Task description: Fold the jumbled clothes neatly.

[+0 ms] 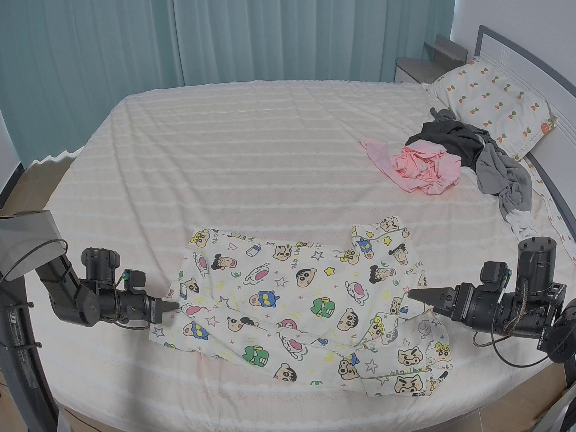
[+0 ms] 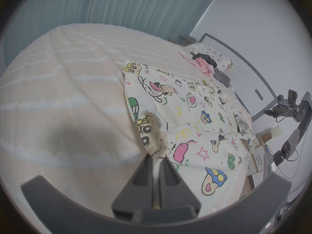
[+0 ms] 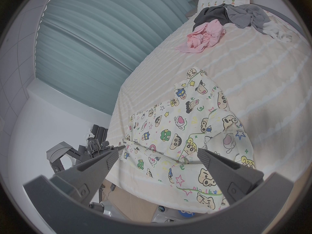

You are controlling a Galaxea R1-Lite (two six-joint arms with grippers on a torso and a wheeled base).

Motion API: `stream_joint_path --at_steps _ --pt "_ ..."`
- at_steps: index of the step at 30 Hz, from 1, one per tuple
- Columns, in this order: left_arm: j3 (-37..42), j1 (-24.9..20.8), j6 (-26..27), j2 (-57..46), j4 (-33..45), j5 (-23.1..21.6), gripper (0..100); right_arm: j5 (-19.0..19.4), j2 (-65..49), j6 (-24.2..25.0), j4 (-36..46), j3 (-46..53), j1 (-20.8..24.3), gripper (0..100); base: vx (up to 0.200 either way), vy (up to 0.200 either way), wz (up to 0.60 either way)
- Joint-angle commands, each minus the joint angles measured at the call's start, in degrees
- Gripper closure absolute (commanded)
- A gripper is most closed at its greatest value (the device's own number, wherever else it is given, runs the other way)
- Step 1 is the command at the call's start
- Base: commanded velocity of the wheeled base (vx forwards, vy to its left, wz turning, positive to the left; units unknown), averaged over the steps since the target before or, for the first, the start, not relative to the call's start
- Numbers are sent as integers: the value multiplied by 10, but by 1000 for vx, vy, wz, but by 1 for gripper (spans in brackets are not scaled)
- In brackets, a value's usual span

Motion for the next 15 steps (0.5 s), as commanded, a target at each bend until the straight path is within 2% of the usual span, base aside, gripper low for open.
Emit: stream_joint_path --at_steps 1,13,15 --pt "6 4 1 -9 0 0 100 0 3 0 0 0 0 0 0 0 0" --pt "37 -7 -1 -41 1 1 100 -1 37 -1 2 1 -2 0 0 0 0" --pt "38 -8 -1 -38 0 2 100 -1 60 -17 5 1 -11 0 0 0 0"
